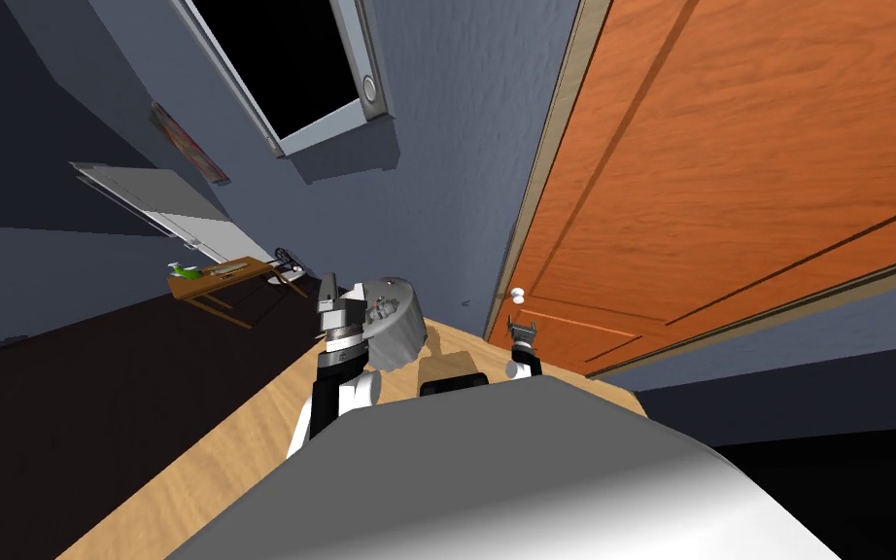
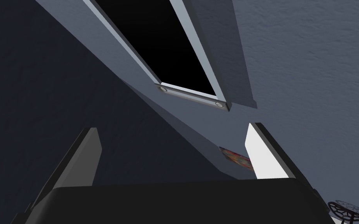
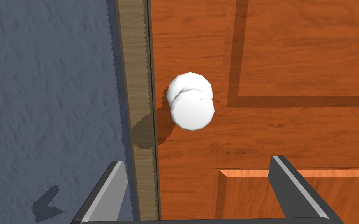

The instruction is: Pull the door open

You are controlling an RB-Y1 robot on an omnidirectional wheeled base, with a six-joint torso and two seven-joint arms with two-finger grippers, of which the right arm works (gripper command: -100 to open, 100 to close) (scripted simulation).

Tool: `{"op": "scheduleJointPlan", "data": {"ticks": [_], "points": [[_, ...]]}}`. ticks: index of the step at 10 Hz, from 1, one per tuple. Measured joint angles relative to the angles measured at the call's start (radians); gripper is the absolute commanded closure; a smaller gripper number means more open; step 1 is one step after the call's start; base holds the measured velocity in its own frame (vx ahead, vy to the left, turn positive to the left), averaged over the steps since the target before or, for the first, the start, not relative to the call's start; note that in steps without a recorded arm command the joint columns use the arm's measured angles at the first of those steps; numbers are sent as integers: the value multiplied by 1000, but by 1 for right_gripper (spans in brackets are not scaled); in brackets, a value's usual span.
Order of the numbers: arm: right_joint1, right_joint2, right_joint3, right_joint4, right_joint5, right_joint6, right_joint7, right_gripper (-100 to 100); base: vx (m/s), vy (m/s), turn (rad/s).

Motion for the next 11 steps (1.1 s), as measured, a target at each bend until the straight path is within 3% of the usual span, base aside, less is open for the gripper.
{"op": "scheduleJointPlan", "data": {"ticks": [4, 6, 9, 11], "points": [[-22, -5, 8, 62, -35, -17, -59, -100, 89, -48, 61], [-24, -39, 7, 101, -36, -26, -105, -100, 201, -9, 59], [13, -85, -3, 72, -47, -10, -141, -100, 157, -50, 24], [6, -104, -3, 100, -47, -16, -170, -100, 111, -45, 28]]}}
